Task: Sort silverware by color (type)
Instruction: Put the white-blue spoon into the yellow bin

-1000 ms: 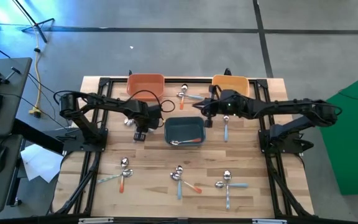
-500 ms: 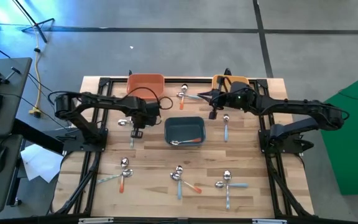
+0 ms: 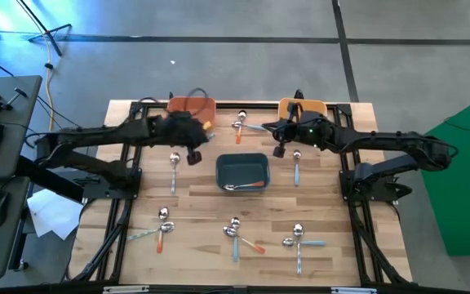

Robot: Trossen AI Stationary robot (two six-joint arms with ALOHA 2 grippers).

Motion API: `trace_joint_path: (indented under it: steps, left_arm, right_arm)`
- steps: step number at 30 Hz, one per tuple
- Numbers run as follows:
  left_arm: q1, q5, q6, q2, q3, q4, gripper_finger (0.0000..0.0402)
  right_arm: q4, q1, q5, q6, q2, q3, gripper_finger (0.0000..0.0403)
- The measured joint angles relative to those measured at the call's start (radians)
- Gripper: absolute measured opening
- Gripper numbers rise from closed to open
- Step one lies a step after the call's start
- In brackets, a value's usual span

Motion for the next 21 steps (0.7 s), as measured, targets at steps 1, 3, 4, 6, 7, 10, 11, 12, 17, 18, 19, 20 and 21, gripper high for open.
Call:
trace_joint_path:
  steps: [1,3,4,6,7,10,11,12,17,18,19,20,21]
  left_arm:
    - [0.003,0.000,-0.018,-0.023,-0.016,0.059,0.0006]
    - [0.011,0.000,-0.053,-0.061,-0.063,0.188,0.0006]
    - [0.012,0.000,-0.071,-0.072,-0.088,0.259,0.0006]
    - [0.020,0.008,-0.101,-0.080,-0.137,0.418,0.0006]
    - [0.025,0.015,-0.117,-0.080,-0.156,0.493,0.0005]
    - [0.036,0.030,-0.142,-0.060,-0.197,0.711,0.0005]
    - [0.038,0.031,-0.143,-0.049,-0.203,0.760,0.0005]
    - [0.038,0.032,-0.144,-0.036,-0.206,0.805,0.0005]
    - [0.028,0.053,-0.187,0.054,-0.206,1.011,0.0005]
    - [0.026,0.056,-0.198,0.077,-0.206,1.051,0.0005]
    - [0.024,0.061,-0.209,0.096,-0.206,1.080,0.0005]
    - [0.023,0.068,-0.223,0.117,-0.206,1.113,0.0005]
    - [0.023,0.077,-0.236,0.136,-0.206,1.149,0.0005]
  right_arm:
    - [0.025,0.001,0.000,0.002,0.000,-0.022,0.0000]
    - [0.096,0.006,-0.010,0.006,0.000,-0.056,0.0000]
    - [0.134,0.012,-0.015,0.019,0.000,-0.070,0.0000]
    - [0.179,0.028,-0.020,0.049,0.000,-0.086,0.0004]
    - [0.184,0.040,-0.020,0.055,0.004,-0.086,0.0008]
    - [0.214,0.079,-0.020,0.073,0.028,-0.084,0.0032]
    - [0.233,0.092,-0.019,0.077,0.043,-0.084,0.0043]
    - [0.249,0.103,-0.013,0.080,0.060,-0.084,0.0055]
    - [0.354,0.143,0.070,0.073,0.154,-0.084,0.0119]
    - [0.390,0.149,0.087,0.071,0.173,-0.084,0.0130]
    - [0.422,0.155,0.100,0.064,0.191,-0.084,0.0142]
    - [0.453,0.162,0.110,0.053,0.207,-0.084,0.0152]
    - [0.480,0.168,0.124,0.047,0.221,-0.084,0.0162]
